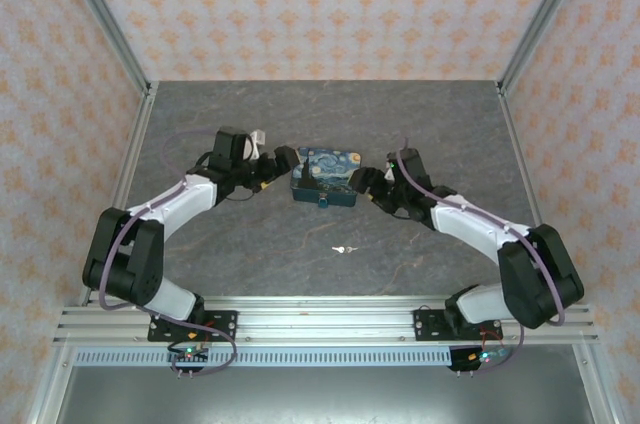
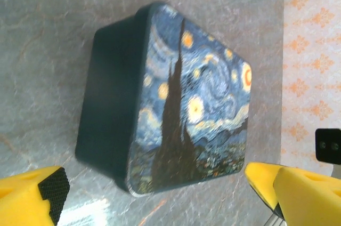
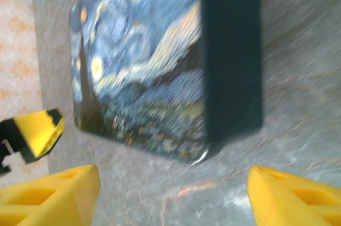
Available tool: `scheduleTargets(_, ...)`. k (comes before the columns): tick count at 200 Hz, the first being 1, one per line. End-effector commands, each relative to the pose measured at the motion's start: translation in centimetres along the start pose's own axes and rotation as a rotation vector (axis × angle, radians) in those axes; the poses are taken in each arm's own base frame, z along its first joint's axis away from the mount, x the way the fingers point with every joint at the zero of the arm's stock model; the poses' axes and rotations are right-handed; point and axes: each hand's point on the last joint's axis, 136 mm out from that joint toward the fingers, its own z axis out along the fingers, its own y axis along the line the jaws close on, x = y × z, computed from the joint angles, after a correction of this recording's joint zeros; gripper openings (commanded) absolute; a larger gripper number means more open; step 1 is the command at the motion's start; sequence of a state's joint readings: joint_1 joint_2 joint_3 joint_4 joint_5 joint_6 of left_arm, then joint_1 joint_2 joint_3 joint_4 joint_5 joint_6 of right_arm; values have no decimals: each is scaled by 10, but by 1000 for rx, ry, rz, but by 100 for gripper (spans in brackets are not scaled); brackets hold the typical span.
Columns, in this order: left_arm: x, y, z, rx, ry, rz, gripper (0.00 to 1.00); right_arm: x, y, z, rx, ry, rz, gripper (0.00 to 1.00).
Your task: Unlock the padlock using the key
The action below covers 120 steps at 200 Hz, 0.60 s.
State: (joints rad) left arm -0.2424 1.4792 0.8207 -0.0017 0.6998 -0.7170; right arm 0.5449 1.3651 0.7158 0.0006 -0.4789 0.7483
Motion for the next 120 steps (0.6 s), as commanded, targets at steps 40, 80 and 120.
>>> scheduleTargets(40, 15, -28, -13, 88, -5, 57, 100, 2, 24, 22, -36, -7, 39, 73)
scheduleTargets(80, 27, -28, -9, 74, 10, 60, 100, -21, 40, 40, -17, -27, 6, 73)
scheduleTargets(120, 34, -30, -6, 61, 10, 58, 100, -23, 38, 37, 8, -16, -11, 72)
